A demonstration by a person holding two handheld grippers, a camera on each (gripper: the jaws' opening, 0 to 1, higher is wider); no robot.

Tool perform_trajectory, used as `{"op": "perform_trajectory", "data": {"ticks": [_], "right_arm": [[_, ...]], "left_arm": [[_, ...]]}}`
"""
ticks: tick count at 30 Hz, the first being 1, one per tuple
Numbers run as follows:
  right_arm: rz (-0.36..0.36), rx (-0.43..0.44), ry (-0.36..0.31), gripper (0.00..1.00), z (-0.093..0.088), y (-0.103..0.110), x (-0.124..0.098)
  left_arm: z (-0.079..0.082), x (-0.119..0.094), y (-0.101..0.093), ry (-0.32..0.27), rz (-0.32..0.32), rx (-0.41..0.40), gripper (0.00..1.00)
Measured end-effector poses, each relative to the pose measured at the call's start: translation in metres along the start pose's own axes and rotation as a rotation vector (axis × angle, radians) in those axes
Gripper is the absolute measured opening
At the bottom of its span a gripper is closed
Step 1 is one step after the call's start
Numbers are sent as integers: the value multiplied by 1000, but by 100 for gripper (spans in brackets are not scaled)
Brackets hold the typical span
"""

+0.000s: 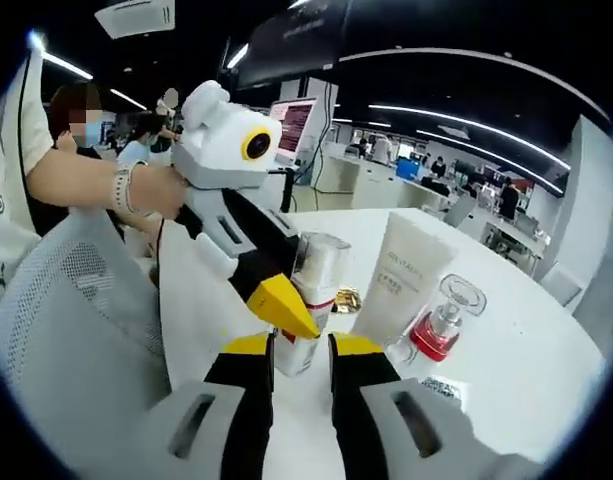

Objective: Arrange the skincare products in the storage area until every visible bottle or jar stands upright without overlapping.

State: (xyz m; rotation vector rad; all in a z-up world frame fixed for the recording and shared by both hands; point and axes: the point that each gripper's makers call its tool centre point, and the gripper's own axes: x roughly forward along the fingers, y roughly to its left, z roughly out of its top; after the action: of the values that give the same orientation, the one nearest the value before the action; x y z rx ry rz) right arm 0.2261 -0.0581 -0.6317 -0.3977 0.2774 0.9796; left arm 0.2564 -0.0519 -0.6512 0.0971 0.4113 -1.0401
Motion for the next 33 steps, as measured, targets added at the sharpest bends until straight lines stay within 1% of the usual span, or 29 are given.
{"op": "perform_trajectory", "data": {"ticks": [2, 4, 6, 7, 9, 10, 11, 13, 15, 16, 18, 19, 23, 27, 30, 33], "right_arm": [[-17, 23, -33, 20, 9, -5, -1], [-25, 82, -68, 21, 18, -9, -2], [-42, 139, -102, 22, 25, -14, 0], [-44, 146, -103, 22, 25, -16, 1], [-71, 141, -97, 25, 24, -20, 6], [-70, 135, -88, 25, 23, -20, 9], [-69, 136, -85, 26, 22, -18, 11], [-56, 143, -77, 25, 20, -15, 15], [-47, 139, -67, 25, 19, -12, 21], [-46, 134, -51, 25, 17, -11, 25], [-46, 132, -49, 25, 15, -11, 29], [-41, 138, -39, 24, 14, -10, 31], [-42, 135, -45, 22, 15, -9, 35], [-58, 140, -52, 22, 10, -10, 37], [-76, 97, -45, 21, 6, -10, 39], [-78, 94, -31, 21, 0, -7, 42]], "left_arm": [[-3, 5, 2, 18, 4, 13, 20], [-7, 10, 3, 53, 10, 41, 20], [-8, 15, -1, 60, 7, 59, 20], [-8, 16, -3, 58, 8, 66, 20], [-11, 18, -6, 58, 11, 100, 20], [-12, 18, -6, 63, 15, 129, 20], [-14, 18, -7, 68, 19, 142, 20], [-17, 17, -6, 69, 16, 137, 20], [-15, 15, -6, 49, 8, 120, 20], [-15, 15, -5, 43, 6, 119, 20], [-14, 15, -6, 41, 2, 126, 20], [-14, 14, -7, 43, -5, 142, 20], [-18, 16, -7, 53, -4, 184, 20], [-22, 19, -7, 57, 2, 189, 20], [-26, 22, -5, 61, 4, 195, 20], [-32, 25, -6, 75, 0, 201, 20]]}}
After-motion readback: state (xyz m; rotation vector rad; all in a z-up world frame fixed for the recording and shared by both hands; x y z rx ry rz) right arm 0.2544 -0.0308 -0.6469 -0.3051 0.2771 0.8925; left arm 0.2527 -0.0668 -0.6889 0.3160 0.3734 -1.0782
